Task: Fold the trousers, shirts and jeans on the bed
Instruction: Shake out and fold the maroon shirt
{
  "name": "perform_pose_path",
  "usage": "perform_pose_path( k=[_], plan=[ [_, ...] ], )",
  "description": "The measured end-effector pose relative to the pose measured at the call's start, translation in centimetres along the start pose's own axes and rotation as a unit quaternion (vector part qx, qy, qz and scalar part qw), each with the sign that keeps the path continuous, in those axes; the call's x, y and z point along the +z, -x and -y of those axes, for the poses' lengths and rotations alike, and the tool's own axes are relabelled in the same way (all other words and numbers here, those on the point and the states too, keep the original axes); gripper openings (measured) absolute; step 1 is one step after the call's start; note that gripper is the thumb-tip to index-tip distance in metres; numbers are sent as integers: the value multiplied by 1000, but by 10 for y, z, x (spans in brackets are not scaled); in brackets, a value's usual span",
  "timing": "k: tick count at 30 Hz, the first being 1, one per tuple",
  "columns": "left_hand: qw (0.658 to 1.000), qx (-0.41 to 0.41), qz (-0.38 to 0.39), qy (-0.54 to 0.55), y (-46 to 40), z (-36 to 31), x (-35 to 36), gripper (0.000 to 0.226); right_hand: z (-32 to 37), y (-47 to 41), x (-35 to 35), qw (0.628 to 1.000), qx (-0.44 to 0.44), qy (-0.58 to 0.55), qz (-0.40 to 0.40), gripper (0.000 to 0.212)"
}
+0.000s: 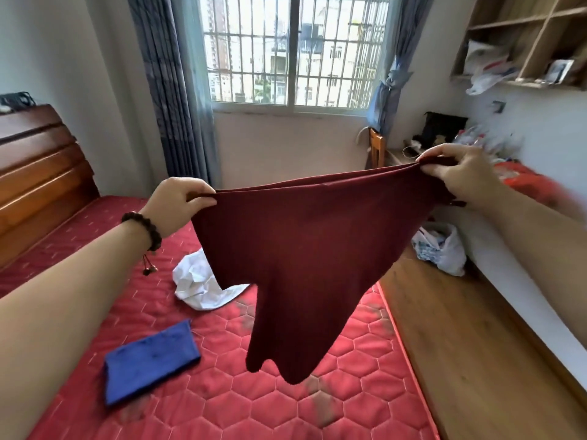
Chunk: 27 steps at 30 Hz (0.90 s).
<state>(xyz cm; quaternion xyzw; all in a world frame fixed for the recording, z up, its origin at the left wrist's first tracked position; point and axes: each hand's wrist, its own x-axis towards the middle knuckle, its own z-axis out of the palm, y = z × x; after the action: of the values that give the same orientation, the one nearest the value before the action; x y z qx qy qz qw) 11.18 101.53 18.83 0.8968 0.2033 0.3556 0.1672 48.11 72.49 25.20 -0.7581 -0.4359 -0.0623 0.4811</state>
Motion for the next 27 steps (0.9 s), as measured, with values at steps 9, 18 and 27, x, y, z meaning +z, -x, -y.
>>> perform_pose_path(
  k=[9, 18, 27],
  plan=[
    [985, -144, 19, 97, -4, 27, 15, 7, -17, -43, 42, 999, 49, -3, 18, 12],
    [957, -235, 33, 167, -36, 109, 100, 7, -94, -97, 136, 996, 77, 26, 32, 11],
    [943, -252, 63, 206, -32, 126, 121, 3, -104, -80, 112, 980, 109, -19, 163, 9]
  ],
)
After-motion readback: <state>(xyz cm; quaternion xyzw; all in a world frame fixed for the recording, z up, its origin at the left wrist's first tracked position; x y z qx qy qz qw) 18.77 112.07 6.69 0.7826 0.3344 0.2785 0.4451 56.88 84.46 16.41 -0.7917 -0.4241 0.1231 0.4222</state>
